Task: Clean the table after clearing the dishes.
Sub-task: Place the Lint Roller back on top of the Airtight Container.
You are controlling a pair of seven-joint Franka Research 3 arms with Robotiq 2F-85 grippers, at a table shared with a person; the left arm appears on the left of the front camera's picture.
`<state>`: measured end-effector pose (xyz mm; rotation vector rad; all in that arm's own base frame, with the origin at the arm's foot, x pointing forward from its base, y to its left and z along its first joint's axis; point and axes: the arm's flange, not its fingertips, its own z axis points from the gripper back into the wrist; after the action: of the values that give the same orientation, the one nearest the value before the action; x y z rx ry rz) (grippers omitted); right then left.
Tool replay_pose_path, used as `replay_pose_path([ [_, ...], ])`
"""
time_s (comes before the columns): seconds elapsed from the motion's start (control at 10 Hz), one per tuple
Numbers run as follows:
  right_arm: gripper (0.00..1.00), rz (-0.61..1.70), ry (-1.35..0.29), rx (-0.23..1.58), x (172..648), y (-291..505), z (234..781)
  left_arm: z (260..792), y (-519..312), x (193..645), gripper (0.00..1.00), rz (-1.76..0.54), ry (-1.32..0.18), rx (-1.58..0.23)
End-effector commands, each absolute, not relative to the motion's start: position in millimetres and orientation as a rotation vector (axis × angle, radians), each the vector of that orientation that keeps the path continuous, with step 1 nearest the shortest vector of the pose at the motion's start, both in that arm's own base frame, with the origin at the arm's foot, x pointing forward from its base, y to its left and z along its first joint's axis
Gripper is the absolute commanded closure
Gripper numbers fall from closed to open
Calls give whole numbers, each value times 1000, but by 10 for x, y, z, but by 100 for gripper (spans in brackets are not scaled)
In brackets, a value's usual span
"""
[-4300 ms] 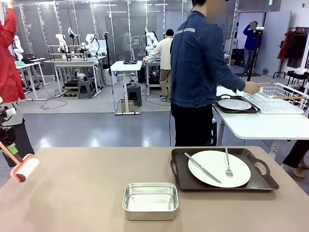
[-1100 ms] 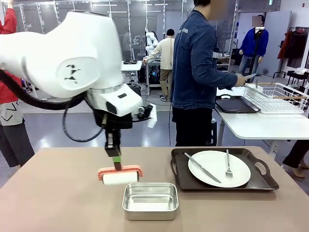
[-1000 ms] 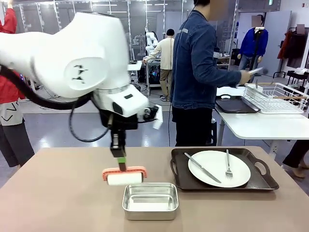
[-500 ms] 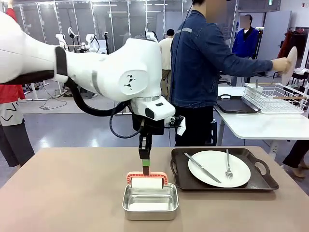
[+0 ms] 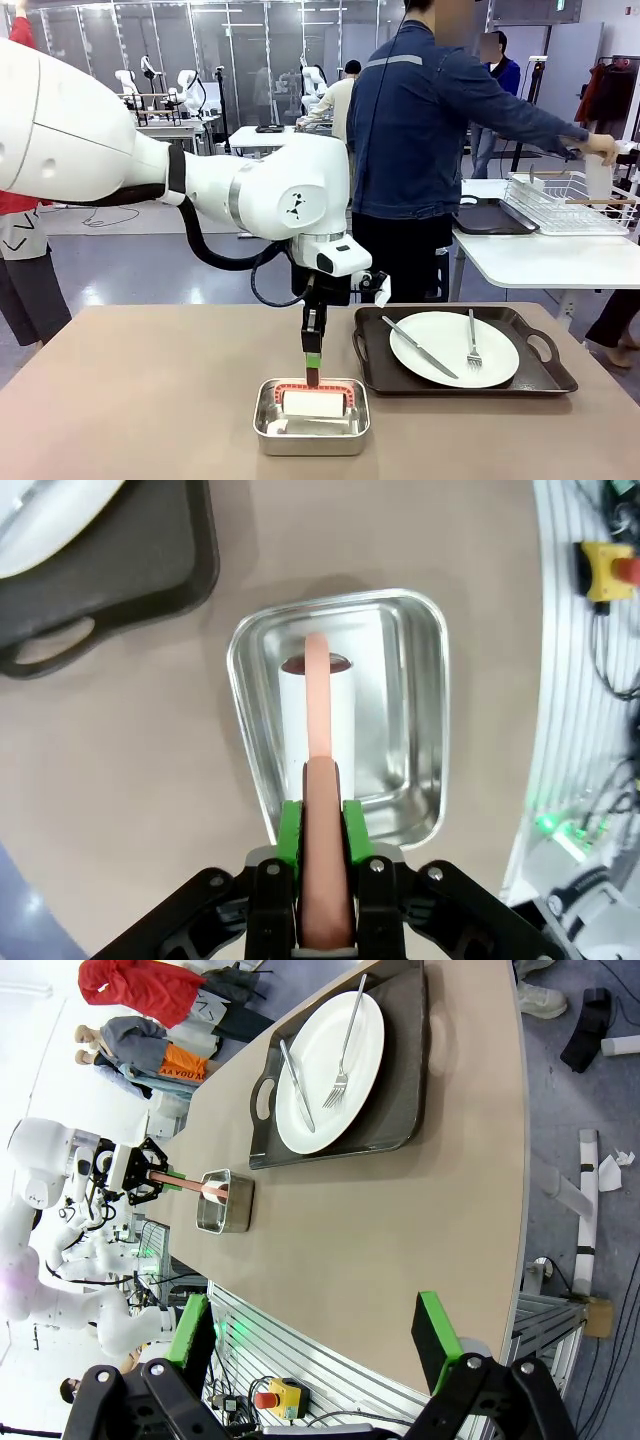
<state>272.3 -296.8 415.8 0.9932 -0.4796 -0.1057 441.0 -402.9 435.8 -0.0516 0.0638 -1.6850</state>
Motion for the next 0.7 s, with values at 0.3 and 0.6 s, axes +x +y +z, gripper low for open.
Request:
replay_pose_path([
  [0.3, 0, -107, -484, 1002, 2698, -2960, 4202, 4180, -3900, 4846, 79, -1614, 147, -145],
  [0.6, 0, -107, -484, 1002, 2698, -2960, 4202, 4127, -3875, 4940, 51, -1584, 167, -180],
])
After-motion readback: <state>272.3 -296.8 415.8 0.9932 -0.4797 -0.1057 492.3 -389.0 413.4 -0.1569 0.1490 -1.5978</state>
